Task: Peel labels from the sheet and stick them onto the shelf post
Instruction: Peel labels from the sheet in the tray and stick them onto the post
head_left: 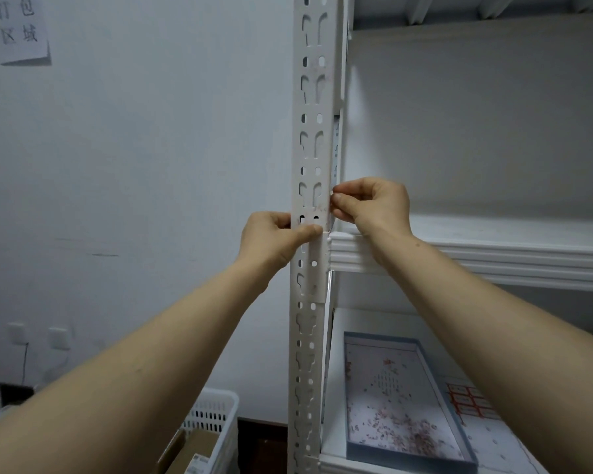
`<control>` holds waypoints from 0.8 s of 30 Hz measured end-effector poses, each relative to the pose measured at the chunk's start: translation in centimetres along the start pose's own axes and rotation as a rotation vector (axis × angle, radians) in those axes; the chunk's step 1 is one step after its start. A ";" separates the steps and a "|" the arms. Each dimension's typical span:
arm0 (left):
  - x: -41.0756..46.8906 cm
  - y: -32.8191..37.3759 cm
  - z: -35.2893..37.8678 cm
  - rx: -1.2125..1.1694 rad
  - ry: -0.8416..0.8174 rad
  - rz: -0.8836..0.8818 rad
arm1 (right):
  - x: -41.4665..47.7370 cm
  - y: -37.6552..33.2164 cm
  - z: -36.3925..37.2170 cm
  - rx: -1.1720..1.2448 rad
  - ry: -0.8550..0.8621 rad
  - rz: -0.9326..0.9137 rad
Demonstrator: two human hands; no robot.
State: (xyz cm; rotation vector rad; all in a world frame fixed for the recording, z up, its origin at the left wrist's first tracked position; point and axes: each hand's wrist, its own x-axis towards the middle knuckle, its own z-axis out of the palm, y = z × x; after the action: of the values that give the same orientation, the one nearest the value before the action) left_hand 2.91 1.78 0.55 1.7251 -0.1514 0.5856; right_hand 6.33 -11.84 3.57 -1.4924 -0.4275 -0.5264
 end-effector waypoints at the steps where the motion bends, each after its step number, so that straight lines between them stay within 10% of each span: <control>1: 0.0 0.0 0.1 0.012 0.006 0.006 | 0.0 0.0 0.0 -0.003 0.002 0.000; 24: -0.9 -0.1 1.8 0.083 0.147 0.034 | -0.1 -0.1 -0.2 0.031 -0.033 0.009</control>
State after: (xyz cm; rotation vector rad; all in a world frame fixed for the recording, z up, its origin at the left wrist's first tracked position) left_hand 2.71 -0.10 -0.17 1.7555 -0.0535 0.7504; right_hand 6.18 -12.06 3.53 -1.4743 -0.4533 -0.4866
